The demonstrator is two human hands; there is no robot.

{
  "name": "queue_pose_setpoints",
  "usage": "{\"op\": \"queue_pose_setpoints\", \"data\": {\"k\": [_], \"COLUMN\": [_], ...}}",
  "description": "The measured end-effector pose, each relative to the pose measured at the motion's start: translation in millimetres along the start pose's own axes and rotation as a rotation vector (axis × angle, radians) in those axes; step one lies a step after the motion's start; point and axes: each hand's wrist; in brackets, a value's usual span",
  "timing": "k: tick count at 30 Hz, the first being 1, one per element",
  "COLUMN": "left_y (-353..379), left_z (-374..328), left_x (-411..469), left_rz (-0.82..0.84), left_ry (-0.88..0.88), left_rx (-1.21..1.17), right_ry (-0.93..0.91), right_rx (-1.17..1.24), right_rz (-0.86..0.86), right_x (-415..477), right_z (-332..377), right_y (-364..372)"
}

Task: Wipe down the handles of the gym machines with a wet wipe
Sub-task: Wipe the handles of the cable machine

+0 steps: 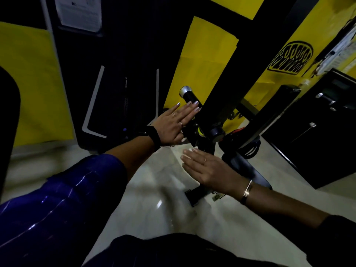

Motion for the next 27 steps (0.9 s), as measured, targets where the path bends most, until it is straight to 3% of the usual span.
{"op": "queue_pose_setpoints", "data": {"k": [1,3,8,12,14,16,19,21,24,27], "left_y": [0.2,0.2,1.0,0.5,0.5,1.1,2.3,3.4,4.7,1.4], "left_z": [-1.3,-4.0,-4.5,-4.9,-6.4,-7.3,-6.7,-6.3,-7.1,-8.1], "left_x": [0.0,0.3,0.5,0.8,0.8,0.9,0.9,0.5,-0.4,0.2], "left_rz": [-0.005,-0.014,0.009,0.014,0.008,0.005,0.01,0.004,0.002,0.008], "left_ry": [-0.006,-0.012,-0.027,-0.031,-0.033,-0.038,-0.049,-0.051,-0.046,-0.044], "left_rx": [-0.002,-0.01,-0.011,-0.011,-0.023,-0.031,-0.022,-0.014,-0.012,-0.044], "right_ry": [-0.105,-0.147,0.023,0.043,0.222,0.568,1.281,1.509,1.388,1.137], "right_rx": [-0.101,-0.222,-0.507,-0.489,-0.263,0.152,1.026,1.511,1.869,1.961], "right_rz": [-0.027,-0.052,0.094,0.236,0.34,0.516,0.722,0.775,0.785,0.664], "right_x": [0.2,2.1,-16.9,-27.8,-23.9,-18.9,-3.3,3.0,13.9,26.5], "right_z": [-5.0,-16.8,-35.5,-13.1,2.0,11.6,16.2,13.3,8.0,-7.3], "right_y": [0.2,5.6,43.5,60.2,59.3,51.7,23.2,7.4,-25.7,-65.7]}}
Point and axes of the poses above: each hand's wrist, its own x-axis towards the middle knuckle, its own y-axis out of the palm, z = x × y, and after that the axes turned 13 degrees about y, right-handed
